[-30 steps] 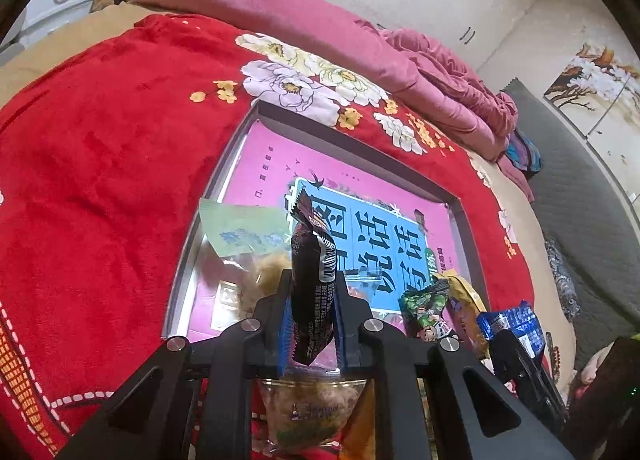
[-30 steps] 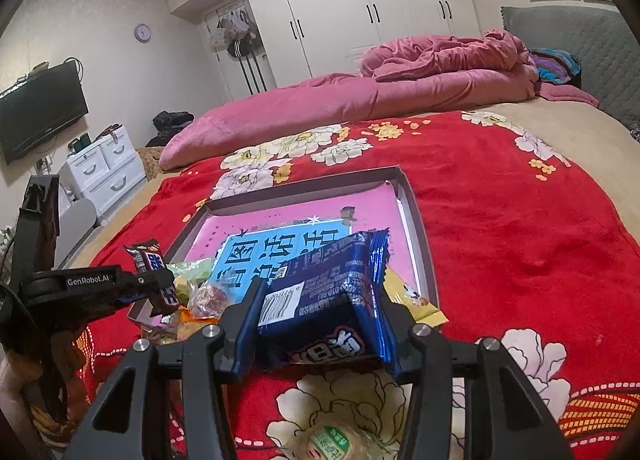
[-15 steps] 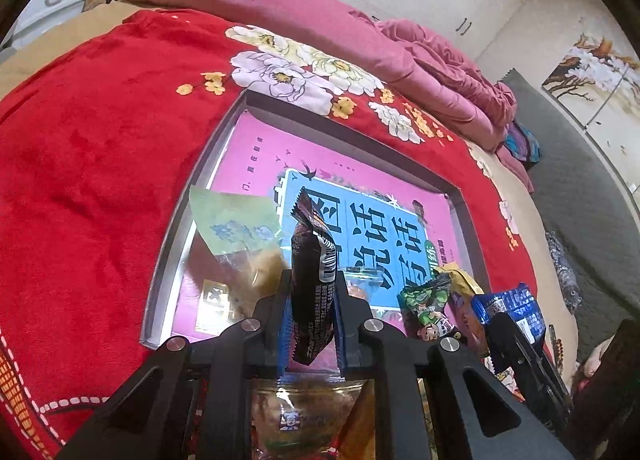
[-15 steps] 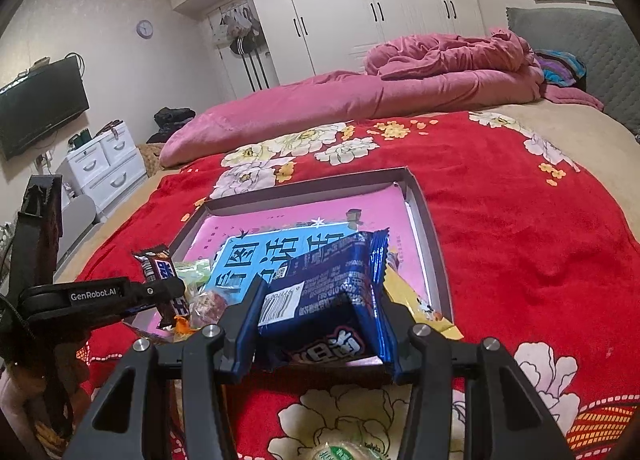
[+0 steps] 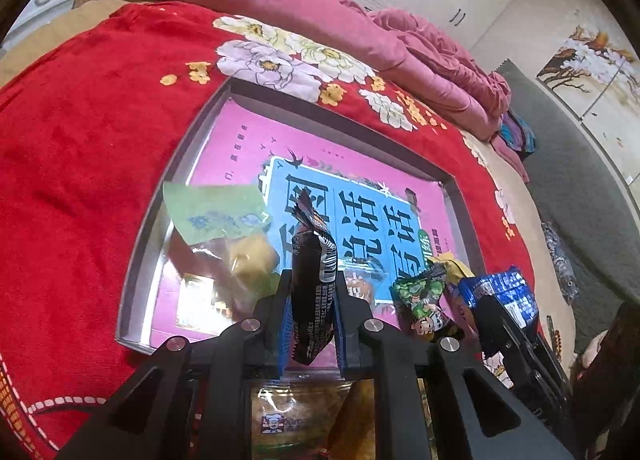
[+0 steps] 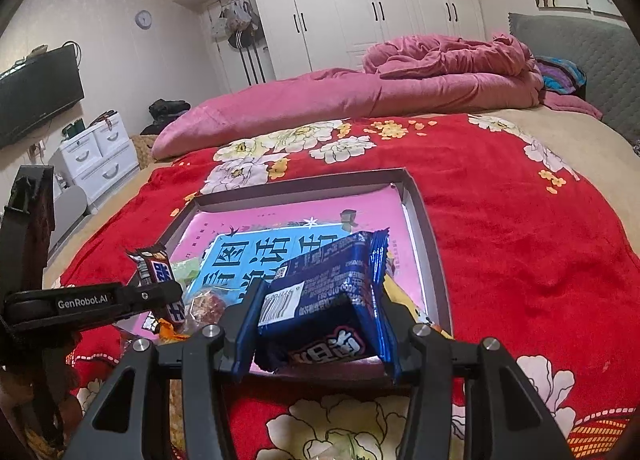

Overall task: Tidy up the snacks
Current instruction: 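Lower the Snickers bar with the left tool while the right tool lowers the blue packet over the tray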

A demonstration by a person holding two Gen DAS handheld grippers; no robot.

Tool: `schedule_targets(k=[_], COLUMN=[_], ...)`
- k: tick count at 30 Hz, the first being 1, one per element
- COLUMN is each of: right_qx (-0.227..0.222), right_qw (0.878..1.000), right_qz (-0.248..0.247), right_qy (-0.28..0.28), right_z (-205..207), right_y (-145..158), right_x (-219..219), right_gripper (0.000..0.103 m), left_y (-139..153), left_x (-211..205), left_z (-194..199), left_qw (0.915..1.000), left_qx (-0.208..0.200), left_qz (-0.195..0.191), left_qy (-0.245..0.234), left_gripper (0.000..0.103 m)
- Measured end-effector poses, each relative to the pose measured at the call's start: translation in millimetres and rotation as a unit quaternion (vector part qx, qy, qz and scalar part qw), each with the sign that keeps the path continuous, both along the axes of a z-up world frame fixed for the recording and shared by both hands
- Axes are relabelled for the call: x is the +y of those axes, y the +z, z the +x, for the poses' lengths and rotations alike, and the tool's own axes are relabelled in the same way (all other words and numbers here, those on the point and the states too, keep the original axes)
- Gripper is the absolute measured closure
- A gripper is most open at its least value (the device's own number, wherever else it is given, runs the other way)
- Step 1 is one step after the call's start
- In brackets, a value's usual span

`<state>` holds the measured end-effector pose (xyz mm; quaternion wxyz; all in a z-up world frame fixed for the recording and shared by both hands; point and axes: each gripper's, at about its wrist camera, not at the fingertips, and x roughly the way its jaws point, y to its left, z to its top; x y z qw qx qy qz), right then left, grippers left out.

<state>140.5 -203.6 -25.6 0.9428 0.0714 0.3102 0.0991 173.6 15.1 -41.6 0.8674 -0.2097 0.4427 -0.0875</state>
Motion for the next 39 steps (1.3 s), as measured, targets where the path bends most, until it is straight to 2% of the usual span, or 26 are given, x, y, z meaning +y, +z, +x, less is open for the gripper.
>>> schedule_targets(k=[15, 39], right_qx=[-0.003, 0.033], right_qw=[1.000, 0.998], right_qz=[-0.003, -0.006], right_qy=[0.023, 0.058], right_z=[8, 20], right_y=[0, -18], right_x=[13, 25], right_gripper=[0.053, 0.052], left_y=[-4, -7], left_x=[-12, -12], left_z=[3, 4], left_qw=[0.9997, 0.9996], left_qx=[0.007, 0.012], left_qz=[0.002, 0.003], left_qy=[-0.022, -0.024], left_gripper=[0.086, 0.086])
